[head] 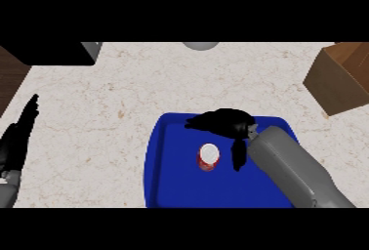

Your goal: Pick the can from the tray and place it in the cardboard box

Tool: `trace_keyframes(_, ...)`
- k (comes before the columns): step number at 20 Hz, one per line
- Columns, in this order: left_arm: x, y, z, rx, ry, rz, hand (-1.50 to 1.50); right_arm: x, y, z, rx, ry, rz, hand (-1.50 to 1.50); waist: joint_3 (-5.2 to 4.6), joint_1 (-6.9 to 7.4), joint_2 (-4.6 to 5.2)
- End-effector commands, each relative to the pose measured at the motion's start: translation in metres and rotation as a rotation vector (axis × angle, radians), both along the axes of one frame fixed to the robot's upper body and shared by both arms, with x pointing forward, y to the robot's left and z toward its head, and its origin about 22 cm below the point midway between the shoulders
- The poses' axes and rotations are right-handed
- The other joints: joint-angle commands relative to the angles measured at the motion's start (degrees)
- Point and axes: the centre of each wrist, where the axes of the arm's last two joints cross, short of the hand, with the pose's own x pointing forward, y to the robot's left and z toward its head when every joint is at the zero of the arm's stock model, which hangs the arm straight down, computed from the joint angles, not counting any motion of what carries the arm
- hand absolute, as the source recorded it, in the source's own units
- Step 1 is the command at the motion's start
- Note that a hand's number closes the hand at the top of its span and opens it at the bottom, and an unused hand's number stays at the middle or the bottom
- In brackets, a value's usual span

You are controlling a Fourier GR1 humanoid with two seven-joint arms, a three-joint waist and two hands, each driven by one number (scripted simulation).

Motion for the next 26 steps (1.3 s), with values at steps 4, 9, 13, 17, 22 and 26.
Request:
trace_keyframes(4,-0.016,-0.018,-0.008,0.002,-0.009,0.009,0.00,-0.025,0.007,-0.001,0.060,0.041,0.038,-1.50,0.01,-0.22,-0.18)
trace_keyframes(9,-0.003,-0.006,0.003,-0.005,-0.004,0.008,0.00,-0.032,-0.003,0.003,0.104,0.031,0.087,-1.50,0.00,-0.29,-0.11)
trace_keyframes(13,0.003,-0.008,-0.005,0.007,-0.007,0.020,0.00,-0.046,0.002,0.021,0.052,0.053,0.094,-1.50,-0.01,-0.52,-0.14)
trace_keyframes(17,0.002,-0.003,-0.005,0.000,-0.017,-0.008,0.00,-0.033,0.026,0.001,-0.038,0.008,0.077,-1.50,0.00,0.01,0.02)
trace_keyframes(22,-0.012,-0.017,-0.004,0.008,-0.001,-0.009,0.00,-0.045,0.020,-0.009,-0.081,0.022,0.017,-1.50,0.01,-0.01,-0.06)
trace_keyframes(26,-0.006,-0.018,0.019,0.001,-0.001,0.003,0.00,-0.051,0.038,-0.025,-0.083,0.003,-0.003,1.50,0.02,0.10,-0.05)
